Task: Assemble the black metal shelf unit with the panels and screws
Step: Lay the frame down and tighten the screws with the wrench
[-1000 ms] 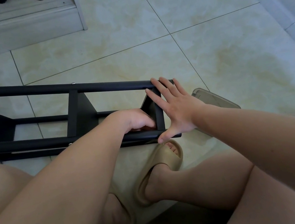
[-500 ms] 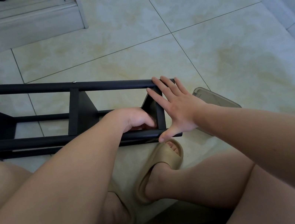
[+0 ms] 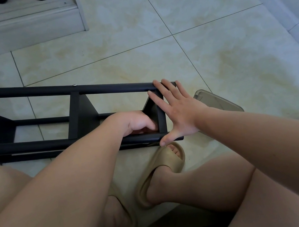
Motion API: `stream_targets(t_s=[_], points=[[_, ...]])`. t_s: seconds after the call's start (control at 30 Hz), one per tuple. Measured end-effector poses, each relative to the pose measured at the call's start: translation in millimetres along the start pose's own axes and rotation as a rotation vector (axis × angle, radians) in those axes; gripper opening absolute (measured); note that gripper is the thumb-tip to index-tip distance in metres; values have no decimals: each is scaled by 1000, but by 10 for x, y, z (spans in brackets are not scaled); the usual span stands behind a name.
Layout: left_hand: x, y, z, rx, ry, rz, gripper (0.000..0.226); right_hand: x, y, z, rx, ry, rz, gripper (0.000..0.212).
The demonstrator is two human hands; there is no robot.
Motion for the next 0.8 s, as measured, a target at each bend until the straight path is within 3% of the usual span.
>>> stream_targets(t_s=[0.17, 0.8], points=[[-34, -8, 4, -29, 106, 22, 31, 1, -14, -3, 1, 5, 1, 146], [-12, -47, 28, 26, -19, -29, 32, 9, -15, 12, -1, 9, 2, 147]])
Point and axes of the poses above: each hand's wrist, its own y-axis towards the middle knuckle, its own z-axis out of the palm, x = y × z, the point moved 8 cm from there along y, towards the middle knuckle, and after that the axes turned 10 degrees about -x, right-handed, at the moved point
